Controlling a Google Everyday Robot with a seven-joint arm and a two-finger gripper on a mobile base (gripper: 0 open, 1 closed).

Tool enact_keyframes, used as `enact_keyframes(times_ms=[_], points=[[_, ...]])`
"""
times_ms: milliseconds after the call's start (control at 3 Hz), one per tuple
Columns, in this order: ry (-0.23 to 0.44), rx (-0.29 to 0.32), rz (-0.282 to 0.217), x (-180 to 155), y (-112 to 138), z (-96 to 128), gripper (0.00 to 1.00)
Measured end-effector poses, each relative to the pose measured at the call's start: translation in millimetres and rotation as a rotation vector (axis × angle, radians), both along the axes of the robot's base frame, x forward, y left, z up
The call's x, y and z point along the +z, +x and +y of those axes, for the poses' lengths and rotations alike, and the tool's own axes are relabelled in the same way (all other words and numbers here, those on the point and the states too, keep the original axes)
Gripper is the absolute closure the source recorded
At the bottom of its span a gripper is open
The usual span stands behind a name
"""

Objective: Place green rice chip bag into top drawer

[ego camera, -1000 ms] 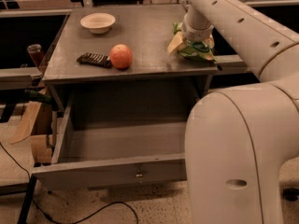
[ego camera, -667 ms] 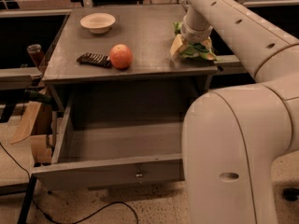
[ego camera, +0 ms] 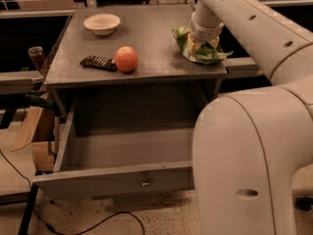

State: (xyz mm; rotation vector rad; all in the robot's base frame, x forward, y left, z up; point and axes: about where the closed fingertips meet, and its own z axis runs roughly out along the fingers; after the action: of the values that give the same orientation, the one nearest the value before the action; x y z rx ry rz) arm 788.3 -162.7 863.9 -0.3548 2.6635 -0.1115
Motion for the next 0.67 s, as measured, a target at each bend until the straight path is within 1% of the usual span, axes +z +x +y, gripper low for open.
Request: enact_keyframes(times_ms=[333,667], points=[[-0.013,0.025,-0.044,29,-13,5,1.00],[-0.015,0.071,-0.107,66,-35,13,1.00]])
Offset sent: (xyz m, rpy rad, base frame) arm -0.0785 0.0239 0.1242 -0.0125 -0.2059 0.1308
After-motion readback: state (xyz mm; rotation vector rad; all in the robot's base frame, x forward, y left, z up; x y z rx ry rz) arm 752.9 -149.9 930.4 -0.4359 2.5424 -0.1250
